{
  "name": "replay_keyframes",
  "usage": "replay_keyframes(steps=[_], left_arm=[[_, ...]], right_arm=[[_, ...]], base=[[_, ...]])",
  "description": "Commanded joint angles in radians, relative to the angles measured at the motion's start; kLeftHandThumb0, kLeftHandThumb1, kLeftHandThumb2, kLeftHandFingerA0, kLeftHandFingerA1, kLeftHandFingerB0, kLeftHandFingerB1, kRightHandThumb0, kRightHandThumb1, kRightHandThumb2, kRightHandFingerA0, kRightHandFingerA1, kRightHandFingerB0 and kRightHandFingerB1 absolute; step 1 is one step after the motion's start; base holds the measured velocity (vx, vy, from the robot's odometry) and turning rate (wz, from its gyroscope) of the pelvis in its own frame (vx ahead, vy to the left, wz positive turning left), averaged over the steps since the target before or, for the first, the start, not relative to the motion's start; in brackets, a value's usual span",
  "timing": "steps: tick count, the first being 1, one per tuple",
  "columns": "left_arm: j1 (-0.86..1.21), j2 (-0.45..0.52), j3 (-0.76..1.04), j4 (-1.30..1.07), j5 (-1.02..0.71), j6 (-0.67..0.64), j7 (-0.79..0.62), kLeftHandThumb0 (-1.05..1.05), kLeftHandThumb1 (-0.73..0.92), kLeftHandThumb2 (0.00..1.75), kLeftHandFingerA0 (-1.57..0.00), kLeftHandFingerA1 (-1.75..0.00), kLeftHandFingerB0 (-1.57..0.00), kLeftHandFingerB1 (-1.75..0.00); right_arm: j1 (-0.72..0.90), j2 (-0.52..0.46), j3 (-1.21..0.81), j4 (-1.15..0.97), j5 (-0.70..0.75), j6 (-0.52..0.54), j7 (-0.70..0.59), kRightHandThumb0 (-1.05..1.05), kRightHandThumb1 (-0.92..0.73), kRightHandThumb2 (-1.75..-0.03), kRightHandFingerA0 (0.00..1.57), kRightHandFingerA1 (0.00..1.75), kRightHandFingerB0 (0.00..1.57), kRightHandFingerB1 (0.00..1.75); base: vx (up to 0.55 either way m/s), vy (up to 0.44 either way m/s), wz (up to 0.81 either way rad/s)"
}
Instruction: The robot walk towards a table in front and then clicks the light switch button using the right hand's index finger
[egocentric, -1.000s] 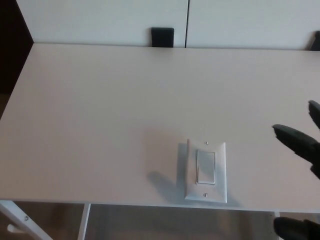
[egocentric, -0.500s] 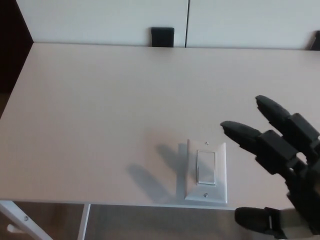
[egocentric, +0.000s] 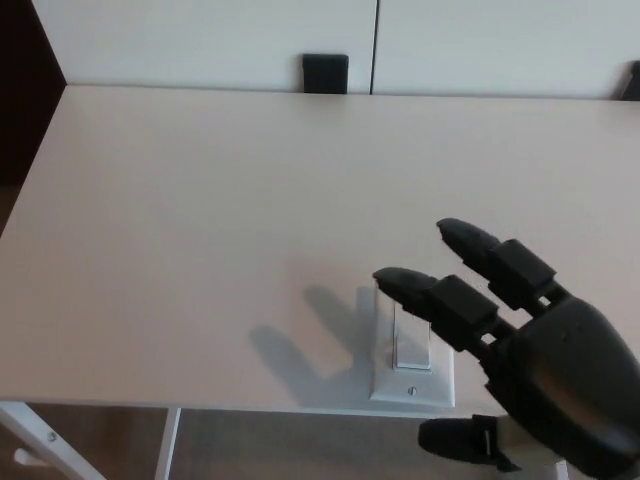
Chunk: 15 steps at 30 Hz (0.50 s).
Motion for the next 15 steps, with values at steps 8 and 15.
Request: replay_keyframes(steps=[8, 15], left_arm=[[0.007, 0.032, -0.015, -0.042, 0.037, -0.014, -0.006, -0.38, 0.71, 0.60, -0.55, -0.46, -0.33, -0.38], [0.007, 0.034, -0.017, -0.036, 0.041, -0.020, -0.007, -0.39, 0.71, 0.61, -0.53, -0.45, -0.33, -0.38]], right_arm=[[-0.039, -0.105, 0.216, 0.199, -0.664, 0.330, -0.152, -0.77, -0.46, -0.88, 0.03, 0.15, 0.12, 0.36], [-0.024, -0.111, 0.241, 0.219, -0.673, 0.386, -0.176, -0.77, -0.45, -0.87, 0.05, 0.17, 0.13, 0.36]], base=[[0.00, 0.000, 0.00], [0.00, 0.000, 0.00]])
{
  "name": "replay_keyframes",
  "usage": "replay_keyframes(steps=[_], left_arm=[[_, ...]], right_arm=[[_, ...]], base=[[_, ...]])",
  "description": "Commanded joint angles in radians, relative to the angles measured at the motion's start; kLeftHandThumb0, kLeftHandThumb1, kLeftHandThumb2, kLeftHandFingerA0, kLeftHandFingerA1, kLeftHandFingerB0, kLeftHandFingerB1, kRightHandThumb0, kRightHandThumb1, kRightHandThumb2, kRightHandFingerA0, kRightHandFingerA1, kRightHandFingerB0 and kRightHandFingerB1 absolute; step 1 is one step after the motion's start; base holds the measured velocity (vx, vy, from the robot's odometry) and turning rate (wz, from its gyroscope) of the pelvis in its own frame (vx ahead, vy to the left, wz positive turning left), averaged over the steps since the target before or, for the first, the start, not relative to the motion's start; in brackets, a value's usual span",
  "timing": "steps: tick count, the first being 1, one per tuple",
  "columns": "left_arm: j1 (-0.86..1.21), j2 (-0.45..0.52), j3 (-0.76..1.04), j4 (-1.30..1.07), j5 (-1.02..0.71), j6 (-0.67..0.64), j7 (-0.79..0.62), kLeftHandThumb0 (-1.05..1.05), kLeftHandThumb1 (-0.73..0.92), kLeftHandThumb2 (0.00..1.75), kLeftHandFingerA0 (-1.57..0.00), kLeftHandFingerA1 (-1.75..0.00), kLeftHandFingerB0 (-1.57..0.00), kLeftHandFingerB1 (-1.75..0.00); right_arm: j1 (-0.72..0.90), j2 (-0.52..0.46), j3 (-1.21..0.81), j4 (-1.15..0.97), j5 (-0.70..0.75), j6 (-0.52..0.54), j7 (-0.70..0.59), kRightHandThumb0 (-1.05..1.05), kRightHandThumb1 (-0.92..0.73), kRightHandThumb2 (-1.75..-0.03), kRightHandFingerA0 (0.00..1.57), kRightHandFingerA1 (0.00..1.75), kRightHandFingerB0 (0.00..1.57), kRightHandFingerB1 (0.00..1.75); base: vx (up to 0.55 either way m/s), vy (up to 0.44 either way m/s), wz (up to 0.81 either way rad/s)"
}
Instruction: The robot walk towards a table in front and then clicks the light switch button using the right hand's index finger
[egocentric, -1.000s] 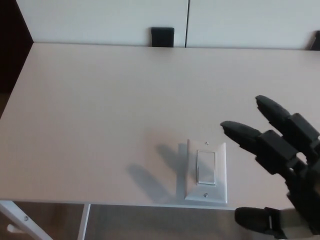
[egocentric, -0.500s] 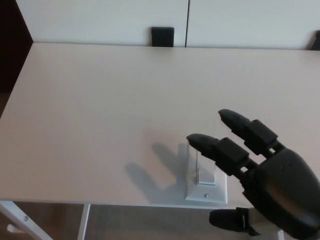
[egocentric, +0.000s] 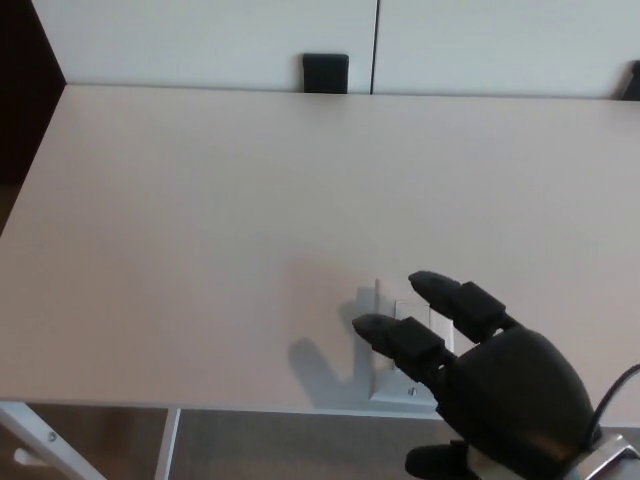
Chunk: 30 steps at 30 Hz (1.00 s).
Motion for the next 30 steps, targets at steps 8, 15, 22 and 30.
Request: replay_keyframes(steps=[8, 15, 22, 30], left_arm=[[0.006, 0.035, -0.018, -0.015, 0.042, -0.018, -0.008, -0.38, 0.71, 0.61, -0.55, -0.46, -0.33, -0.39], [0.002, 0.039, -0.023, -0.016, 0.046, -0.022, -0.005, -0.37, 0.72, 0.61, -0.55, -0.46, -0.33, -0.39], [-0.001, 0.039, -0.019, -0.007, 0.043, -0.021, -0.010, -0.37, 0.71, 0.60, -0.56, -0.46, -0.34, -0.39], [0.012, 0.041, -0.021, -0.032, 0.048, -0.021, -0.015, -0.38, 0.71, 0.61, -0.53, -0.46, -0.33, -0.39]], right_arm=[[-0.006, -0.081, 0.112, 0.116, -0.401, 0.299, -0.164, -0.76, -0.45, -0.87, 0.05, 0.15, 0.10, 0.34], [0.000, -0.093, 0.136, 0.101, -0.406, 0.354, -0.187, -0.77, -0.46, -0.87, 0.02, 0.10, 0.11, 0.33], [0.014, -0.115, 0.155, 0.045, -0.384, 0.380, -0.208, -0.74, -0.45, -0.87, 0.00, 0.13, 0.12, 0.34], [0.035, -0.138, 0.183, -0.001, -0.367, 0.403, -0.203, -0.75, -0.45, -0.87, 0.04, 0.17, 0.09, 0.34]], base=[[0.00, 0.000, 0.00], [0.00, 0.000, 0.00], [0.00, 0.000, 0.00], [0.00, 0.000, 0.00]])
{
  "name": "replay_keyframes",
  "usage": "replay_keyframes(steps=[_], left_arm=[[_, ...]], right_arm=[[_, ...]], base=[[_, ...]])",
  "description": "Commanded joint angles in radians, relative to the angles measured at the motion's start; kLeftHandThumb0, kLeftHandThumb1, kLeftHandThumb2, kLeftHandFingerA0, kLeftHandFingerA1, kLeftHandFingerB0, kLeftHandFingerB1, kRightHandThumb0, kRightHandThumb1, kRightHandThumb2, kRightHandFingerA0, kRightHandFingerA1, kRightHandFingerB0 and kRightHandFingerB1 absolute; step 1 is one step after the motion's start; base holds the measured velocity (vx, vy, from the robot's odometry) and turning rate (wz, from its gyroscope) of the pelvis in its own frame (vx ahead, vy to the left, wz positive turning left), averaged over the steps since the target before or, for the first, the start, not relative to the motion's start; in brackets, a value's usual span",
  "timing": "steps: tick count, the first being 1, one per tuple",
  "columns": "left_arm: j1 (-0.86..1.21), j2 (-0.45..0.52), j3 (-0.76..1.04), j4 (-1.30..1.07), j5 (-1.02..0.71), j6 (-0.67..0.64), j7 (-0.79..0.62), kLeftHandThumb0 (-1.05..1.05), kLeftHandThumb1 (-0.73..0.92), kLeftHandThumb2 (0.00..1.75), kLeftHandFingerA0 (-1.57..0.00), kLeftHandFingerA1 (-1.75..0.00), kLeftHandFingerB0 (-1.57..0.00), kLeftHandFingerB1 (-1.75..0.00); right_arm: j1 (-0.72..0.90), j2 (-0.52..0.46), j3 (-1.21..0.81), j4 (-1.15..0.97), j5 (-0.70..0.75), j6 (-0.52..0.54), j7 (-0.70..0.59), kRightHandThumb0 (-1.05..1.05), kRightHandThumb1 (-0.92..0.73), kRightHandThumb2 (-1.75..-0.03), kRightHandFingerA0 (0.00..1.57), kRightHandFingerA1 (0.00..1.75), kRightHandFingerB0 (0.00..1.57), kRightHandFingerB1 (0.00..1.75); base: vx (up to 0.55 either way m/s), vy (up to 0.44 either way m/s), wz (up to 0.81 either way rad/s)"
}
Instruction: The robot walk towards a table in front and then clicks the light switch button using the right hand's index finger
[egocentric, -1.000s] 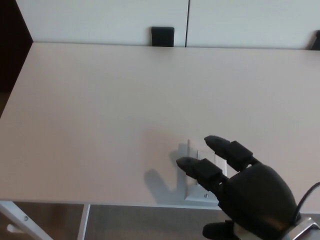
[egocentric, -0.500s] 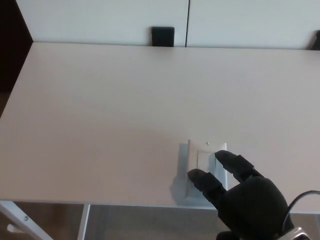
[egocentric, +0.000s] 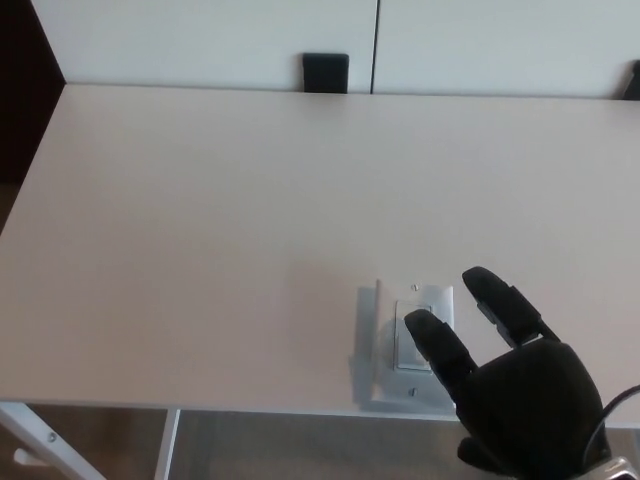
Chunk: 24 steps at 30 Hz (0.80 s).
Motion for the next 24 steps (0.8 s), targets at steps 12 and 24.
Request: replay_keyframes(steps=[12, 24], left_arm=[[-0.017, 0.019, 0.006, 0.019, 0.015, -0.033, -0.015, -0.37, 0.70, 0.60, -0.56, -0.47, -0.34, -0.40], [-0.017, 0.019, 0.004, 0.007, 0.020, -0.026, -0.007, -0.37, 0.70, 0.60, -0.57, -0.47, -0.34, -0.40]], right_arm=[[0.019, -0.033, 0.039, 0.015, 0.012, 0.072, -0.031, -0.75, -0.46, -0.88, 0.05, 0.18, 0.09, 0.33], [0.019, -0.045, 0.076, 0.079, 0.024, 0.092, -0.069, -0.80, -0.58, -0.58, 0.02, 0.29, 0.16, 0.26]], base=[[0.00, 0.000, 0.00], [0.00, 0.000, 0.00]])
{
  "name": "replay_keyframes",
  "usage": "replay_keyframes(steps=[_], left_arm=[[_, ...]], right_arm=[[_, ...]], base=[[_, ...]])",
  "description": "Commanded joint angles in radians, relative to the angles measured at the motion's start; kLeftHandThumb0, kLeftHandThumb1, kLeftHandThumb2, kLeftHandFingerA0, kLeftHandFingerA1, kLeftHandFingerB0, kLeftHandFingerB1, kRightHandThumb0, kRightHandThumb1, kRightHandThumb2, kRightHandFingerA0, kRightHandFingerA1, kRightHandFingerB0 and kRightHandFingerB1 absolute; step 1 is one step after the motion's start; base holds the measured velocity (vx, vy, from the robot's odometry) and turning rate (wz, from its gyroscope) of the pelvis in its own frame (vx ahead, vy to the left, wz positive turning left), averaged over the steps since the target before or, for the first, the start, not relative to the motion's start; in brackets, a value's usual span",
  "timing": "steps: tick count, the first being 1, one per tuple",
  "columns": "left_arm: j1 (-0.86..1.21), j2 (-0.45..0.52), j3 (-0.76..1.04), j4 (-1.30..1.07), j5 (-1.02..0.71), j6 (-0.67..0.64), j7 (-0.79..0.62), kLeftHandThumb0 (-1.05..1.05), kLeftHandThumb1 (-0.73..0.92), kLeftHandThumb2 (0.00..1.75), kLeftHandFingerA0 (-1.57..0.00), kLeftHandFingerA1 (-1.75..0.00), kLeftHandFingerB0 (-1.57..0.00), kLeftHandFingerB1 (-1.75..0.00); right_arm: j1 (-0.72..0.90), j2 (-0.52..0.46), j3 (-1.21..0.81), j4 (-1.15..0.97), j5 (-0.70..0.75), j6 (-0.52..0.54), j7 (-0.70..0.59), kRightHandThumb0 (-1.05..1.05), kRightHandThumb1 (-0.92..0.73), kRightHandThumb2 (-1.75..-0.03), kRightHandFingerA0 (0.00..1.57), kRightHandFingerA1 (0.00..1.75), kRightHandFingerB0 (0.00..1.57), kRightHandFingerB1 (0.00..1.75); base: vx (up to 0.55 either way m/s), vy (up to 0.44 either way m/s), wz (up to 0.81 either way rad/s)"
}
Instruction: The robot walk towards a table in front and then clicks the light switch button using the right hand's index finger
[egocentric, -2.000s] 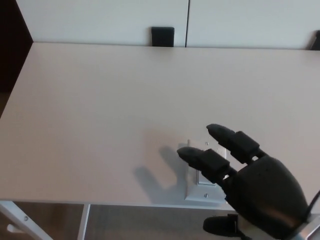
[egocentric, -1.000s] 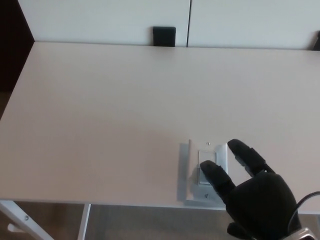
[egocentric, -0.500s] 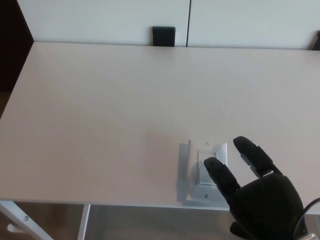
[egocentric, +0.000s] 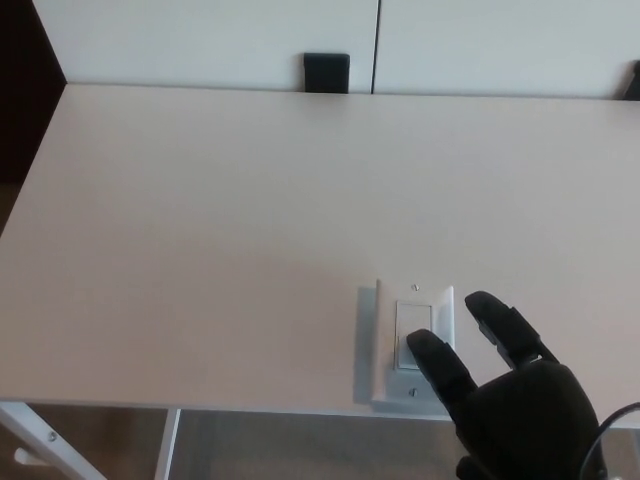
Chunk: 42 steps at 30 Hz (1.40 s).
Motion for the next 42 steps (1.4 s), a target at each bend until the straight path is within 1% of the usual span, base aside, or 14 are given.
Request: replay_keyframes(steps=[1, 5, 10, 11, 12, 21, 22, 23, 31, 32, 33, 39, 40, 42], left_arm=[[0.000, 0.014, 0.005, -0.003, 0.008, -0.009, -0.001, -0.36, 0.71, 0.61, -0.57, -0.48, -0.34, -0.40], [0.005, 0.018, 0.004, -0.012, 0.009, -0.008, -0.005, -0.37, 0.72, 0.60, -0.57, -0.47, -0.34, -0.39], [0.004, 0.019, 0.002, -0.017, 0.010, -0.006, -0.004, -0.37, 0.71, 0.61, -0.57, -0.47, -0.34, -0.40], [0.003, 0.020, 0.001, -0.020, 0.010, -0.004, -0.002, -0.36, 0.72, 0.61, -0.57, -0.47, -0.34, -0.40], [0.000, 0.020, 0.001, -0.024, 0.012, -0.001, 0.000, -0.36, 0.71, 0.61, -0.58, -0.47, -0.34, -0.39], [-0.002, 0.021, 0.002, -0.006, 0.009, -0.012, -0.005, -0.35, 0.72, 0.61, -0.58, -0.48, -0.35, -0.40], [-0.001, 0.021, 0.001, -0.009, 0.011, -0.010, -0.004, -0.35, 0.71, 0.61, -0.58, -0.48, -0.34, -0.40], [-0.001, 0.022, 0.000, -0.011, 0.014, -0.009, -0.001, -0.36, 0.71, 0.61, -0.59, -0.47, -0.35, -0.40], [-0.007, 0.027, 0.001, 0.013, 0.012, -0.025, -0.011, -0.36, 0.71, 0.61, -0.58, -0.48, -0.34, -0.40], [-0.009, 0.027, 0.001, 0.014, 0.012, -0.023, -0.011, -0.38, 0.70, 0.60, -0.57, -0.47, -0.34, -0.40], [-0.010, 0.025, 0.002, 0.016, 0.012, -0.023, -0.007, -0.38, 0.69, 0.60, -0.57, -0.47, -0.34, -0.40], [-0.017, 0.025, 0.003, 0.026, 0.004, -0.021, -0.017, -0.37, 0.69, 0.60, -0.56, -0.46, -0.34, -0.39], [-0.018, 0.026, 0.003, 0.026, 0.006, -0.019, -0.015, -0.38, 0.69, 0.60, -0.55, -0.46, -0.34, -0.39], [-0.015, 0.030, -0.001, 0.025, 0.014, -0.035, -0.018, -0.36, 0.71, 0.61, -0.56, -0.47, -0.33, -0.40]], right_arm=[[0.003, -0.020, 0.019, 0.030, 0.013, 0.025, -0.043, -0.78, -0.46, -0.86, 0.07, 0.22, 0.13, 0.36], [0.015, -0.028, 0.042, 0.059, 0.006, 0.041, -0.071, -0.81, -0.58, -0.59, 0.00, 0.30, 0.19, 0.27], [0.040, -0.044, 0.060, 0.071, 0.018, 0.058, -0.076, -0.75, -0.44, -0.86, 0.05, 0.17, 0.11, 0.34], [0.039, -0.046, 0.063, 0.075, 0.018, 0.060, -0.078, -0.80, -0.58, -0.58, 0.00, 0.28, 0.13, 0.26], [0.039, -0.050, 0.067, 0.081, 0.019, 0.062, -0.083, -0.76, -0.45, -0.88, 0.05, 0.14, 0.10, 0.32], [0.088, -0.082, 0.101, 0.068, 0.009, 0.090, -0.089, -0.76, -0.45, -0.86, 0.05, 0.17, 0.14, 0.36], [0.090, -0.084, 0.103, 0.069, 0.008, 0.093, -0.092, -0.79, -0.58, -0.59, 0.00, 0.29, 0.18, 0.27], [0.093, -0.087, 0.104, 0.069, 0.008, 0.097, -0.094, -0.76, -0.45, -0.86, 0.06, 0.18, 0.13, 0.35], [0.095, -0.110, 0.099, 0.042, 0.017, 0.112, -0.093, -0.77, -0.47, -0.89, 0.04, 0.12, 0.11, 0.33], [0.094, -0.114, 0.094, 0.022, 0.026, 0.108, -0.088, -0.80, -0.60, -0.59, 0.00, 0.28, 0.13, 0.26], [0.094, -0.117, 0.089, 0.004, 0.030, 0.107, -0.089, -0.78, -0.47, -0.88, 0.06, 0.19, 0.10, 0.31], [0.124, -0.137, 0.040, -0.194, 0.076, 0.085, -0.059, -0.78, -0.48, -0.89, 0.01, 0.14, 0.11, 0.33], [0.135, -0.134, 0.029, -0.235, 0.085, 0.081, -0.052, -0.80, -0.61, -0.59, 0.00, 0.22, 0.14, 0.26], [0.176, -0.145, -0.004, -0.365, 0.102, 0.063, -0.045, -0.89, -0.54, -0.90, 0.00, 0.06, 0.09, 0.27]], base=[[0.00, 0.000, 0.00], [0.00, 0.000, 0.00], [0.00, 0.000, 0.00], [0.00, 0.000, 0.00], [0.00, 0.000, 0.00], [0.00, 0.000, 0.00], [0.00, 0.000, 0.00], [0.00, 0.000, 0.00], [0.00, 0.000, 0.00], [0.00, 0.000, 0.00], [0.00, 0.000, 0.00], [0.00, 0.000, 0.00], [0.00, 0.000, 0.00], [0.00, 0.000, 0.00]])
